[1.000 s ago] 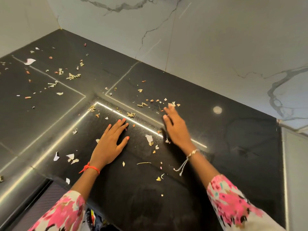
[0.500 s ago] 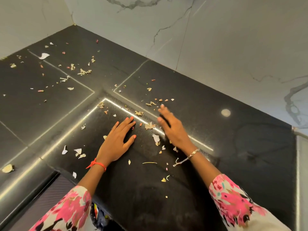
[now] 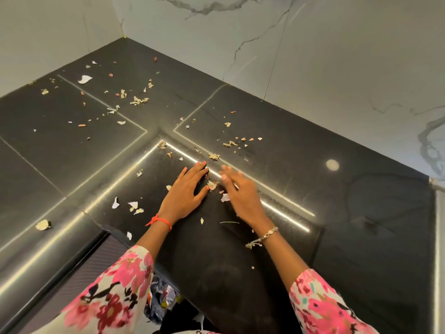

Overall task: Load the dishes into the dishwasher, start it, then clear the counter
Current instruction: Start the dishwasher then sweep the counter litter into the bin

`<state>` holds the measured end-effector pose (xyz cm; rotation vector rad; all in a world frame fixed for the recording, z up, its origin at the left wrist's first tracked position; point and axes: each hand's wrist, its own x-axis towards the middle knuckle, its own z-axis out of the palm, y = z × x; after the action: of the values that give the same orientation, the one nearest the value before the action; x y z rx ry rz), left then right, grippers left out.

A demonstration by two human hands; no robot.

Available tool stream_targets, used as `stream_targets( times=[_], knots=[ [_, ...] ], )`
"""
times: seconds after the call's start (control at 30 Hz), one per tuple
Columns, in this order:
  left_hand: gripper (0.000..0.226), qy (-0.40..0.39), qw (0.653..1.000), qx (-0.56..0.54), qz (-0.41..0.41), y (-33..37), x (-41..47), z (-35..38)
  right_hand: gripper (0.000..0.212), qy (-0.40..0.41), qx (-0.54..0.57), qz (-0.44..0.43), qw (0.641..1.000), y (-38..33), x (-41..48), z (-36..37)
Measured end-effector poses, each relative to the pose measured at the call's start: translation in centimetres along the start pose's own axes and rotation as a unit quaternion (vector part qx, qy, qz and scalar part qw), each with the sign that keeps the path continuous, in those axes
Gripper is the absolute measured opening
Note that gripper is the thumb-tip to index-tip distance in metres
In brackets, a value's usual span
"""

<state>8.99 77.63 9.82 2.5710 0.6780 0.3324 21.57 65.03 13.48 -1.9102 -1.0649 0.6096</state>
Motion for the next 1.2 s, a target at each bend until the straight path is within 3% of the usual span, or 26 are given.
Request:
stream_targets(
  times=[0.1,0.23,0.3,0.37,0.43,0.53,0.6,0.67,0.77,0.9,1.0,1.1,1.2],
  knots=[
    [0.053,0.008,1.0,-0.009,-0.003,0.3,-0.1,0.0,0.039,0.14,-0.042,0.062,0.987,1.5,-1.3,-2.7],
    [0.051,0.004,0.999,-0.052,-0.012,0.4,0.0,0.0,0.062,0.07,-0.253,0.101,0.96,3.7,-4.0,-1.1],
    [0.052,-0.008,0.994,-0.108,-0.028,0.4,0.2,-0.6,0.067,0.049,-0.271,0.078,0.958,2.8,-4.5,1.4],
    [0.053,-0.014,0.987,-0.156,-0.046,0.2,0.2,-1.3,0.061,-0.008,-0.216,0.036,0.976,1.1,-4.3,3.2],
    [0.051,-0.01,0.983,-0.176,-0.053,-0.2,-0.2,-2.3,0.051,-0.047,-0.08,0.021,0.995,-0.8,-4.1,3.5],
    [0.047,0.003,0.984,-0.174,-0.039,-1.9,-1.6,-4.1,0.04,0.066,0.055,0.046,0.995,-2.5,-5.4,2.0],
    [0.044,0.024,0.987,-0.158,-0.027,-3.9,-2.7,-5.6,0.041,0.169,0.007,0.094,0.981,-1.9,-7.6,1.2],
    [0.043,0.041,0.989,-0.139,-0.025,-6.6,-4.0,-7.2,0.051,0.212,-0.101,0.18,0.955,-0.6,-10.5,1.5],
    [0.041,0.07,0.991,-0.112,-0.039,-10.9,-5.8,-9.9,0.069,0.199,-0.268,0.245,0.91,0.1,-13.2,4.4],
    [0.043,0.042,0.995,-0.049,-0.073,-17.0,-8.4,-12.9,0.083,0.202,-0.31,0.273,0.888,-2.3,-10.6,9.1],
    [0.045,-0.001,0.998,-0.004,-0.063,-20.8,-10.5,-14.4,0.082,0.165,-0.296,0.241,0.91,-3.8,-7.4,11.4],
    [0.047,-0.028,0.999,0.007,-0.03,-22.4,-11.9,-15.3,0.073,0.121,-0.201,0.12,0.965,-5.6,-5.0,12.8],
    [0.046,-0.018,1.0,-0.005,-0.022,-22.9,-12.8,-15.4,0.065,0.135,-0.194,0.051,0.97,-7.7,-4.3,14.5]
  ],
)
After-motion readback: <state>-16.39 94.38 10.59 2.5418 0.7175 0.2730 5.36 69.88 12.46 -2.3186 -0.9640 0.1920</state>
